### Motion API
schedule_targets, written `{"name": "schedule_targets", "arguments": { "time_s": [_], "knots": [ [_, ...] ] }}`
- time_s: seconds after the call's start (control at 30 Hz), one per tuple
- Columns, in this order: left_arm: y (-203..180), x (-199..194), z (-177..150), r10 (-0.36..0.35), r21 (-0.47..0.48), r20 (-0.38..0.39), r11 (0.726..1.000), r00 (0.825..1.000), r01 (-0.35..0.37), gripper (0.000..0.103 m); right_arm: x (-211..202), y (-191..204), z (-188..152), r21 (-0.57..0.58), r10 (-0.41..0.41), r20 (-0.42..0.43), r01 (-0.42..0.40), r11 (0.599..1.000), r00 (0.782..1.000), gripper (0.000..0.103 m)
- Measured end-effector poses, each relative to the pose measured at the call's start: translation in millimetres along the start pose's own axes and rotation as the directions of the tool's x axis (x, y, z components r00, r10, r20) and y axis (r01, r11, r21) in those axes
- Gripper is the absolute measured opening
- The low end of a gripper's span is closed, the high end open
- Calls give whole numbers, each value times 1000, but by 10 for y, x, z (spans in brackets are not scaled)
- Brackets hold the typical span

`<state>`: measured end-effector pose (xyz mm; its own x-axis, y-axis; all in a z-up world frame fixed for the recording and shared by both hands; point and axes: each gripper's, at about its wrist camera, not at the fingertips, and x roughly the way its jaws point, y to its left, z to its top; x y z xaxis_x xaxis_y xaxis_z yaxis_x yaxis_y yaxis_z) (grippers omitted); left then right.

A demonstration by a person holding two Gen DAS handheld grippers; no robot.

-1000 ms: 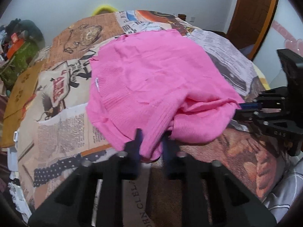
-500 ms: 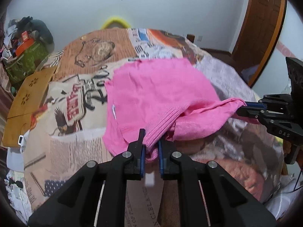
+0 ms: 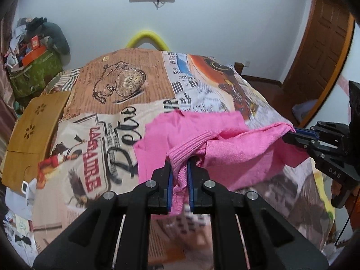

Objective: Fold small clothes
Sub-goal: 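Lift the cardigan edge with both tools and fold it over the body, then release the folded edge and smooth the cardigan with both open tools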

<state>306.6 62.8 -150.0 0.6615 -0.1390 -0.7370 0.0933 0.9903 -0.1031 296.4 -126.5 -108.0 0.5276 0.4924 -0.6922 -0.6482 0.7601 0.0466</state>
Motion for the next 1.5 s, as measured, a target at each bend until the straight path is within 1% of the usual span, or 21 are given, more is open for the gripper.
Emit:
{"name": "schedule_targets", "arguments": {
  "time_s": [0.1, 0.23, 0.37, 0.57, 0.67, 0.73, 0.77, 0.8, 0.83, 0.87, 0.93, 1.0, 1.07, 1.1, 1.17, 1.23, 1.3, 1.37, 1.5],
  "knots": [
    [72, 182, 177, 5, -13, -4, 1000, 1000, -5, 10, 113, -103, 136, -2, -9, 8, 9, 1000, 1000, 8],
    [165, 495, 373, 20, -20, -27, 1000, 999, -20, 10, 362, -247, 290, -3, -19, 1, 19, 1000, 1000, 8],
    [284, 842, 506, 5, -49, -60, 999, 998, -8, 10, 656, -428, 378, 15, -23, -23, 23, 1000, 999, 8],
    [422, 1345, 551, 15, -67, -116, 997, 993, -23, 10, 1081, -590, 426, 29, -17, -88, 19, 999, 996, 8],
    [484, 1530, 530, 12, -83, -144, 996, 990, -24, 10, 1270, -666, 407, 48, -8, -115, 14, 999, 993, 8],
    [481, 1603, 522, 25, -70, -152, 997, 988, -36, 11, 1364, -716, 385, 68, -4, -127, 13, 998, 992, 9],
    [466, 1618, 512, 47, -53, -154, 997, 987, -56, 15, 1379, -733, 373, 76, -5, -126, 15, 997, 992, 11],
    [443, 1634, 508, 86, -28, -158, 995, 984, -92, 19, 1385, -749, 366, 85, -17, -124, 27, 996, 992, 14],
    [421, 1633, 504, 124, -4, -160, 992, 979, -126, 31, 1372, -765, 368, 89, -39, -120, 50, 995, 992, 19],
    [410, 1619, 505, 147, 12, -158, 989, 976, -147, 48, 1336, -781, 368, 93, -61, -112, 71, 993, 992, 24],
    [405, 1499, 504, 156, 22, -125, 988, 980, -155, 61, 1232, -843, 371, 123, -72, -95, 84, 989, 993, 30],
    [420, 1383, 509, 148, 19, -104, 989, 984, -147, 64, 1097, -921, 375, 165, -65, -75, 77, 983, 995, 34],
    [437, 1231, 494, 140, 12, -88, 990, 986, -139, 70, 946, -979, 364, 192, -58, -50, 67, 979, 997, 39],
    [444, 1178, 482, 136, 8, -84, 991, 987, -135, 71, 884, -1007, 357, 204, -54, -41, 61, 977, 998, 40],
    [470, 1059, 420, 126, -4, -80, 992, 989, -127, 73, 697, -1042, 305, 230, -44, -20, 47, 972, 999, 48],
    [476, 1006, 357, 121, -10, -86, 992, 989, -122, 75, 583, -1049, 240, 237, -40, -11, 42, 970, 999, 52],
    [490, 990, 247, 115, -16, -102, 993, 988, -117, 77, 550, -1048, 184, 238, -43, -16, 45, 970, 999, 53],
    [498, 1032, 152, 116, -20, -125, 993, 985, -119, 78, 587, -1044, 88, 249, -23, -43, 33, 968, 999, 53],
    [541, 1246, -43, 145, -28, -193, 988, 970, -153, 78, 762, -1024, -51, 282, 19, -87, 7, 959, 996, 53]
  ]
}}
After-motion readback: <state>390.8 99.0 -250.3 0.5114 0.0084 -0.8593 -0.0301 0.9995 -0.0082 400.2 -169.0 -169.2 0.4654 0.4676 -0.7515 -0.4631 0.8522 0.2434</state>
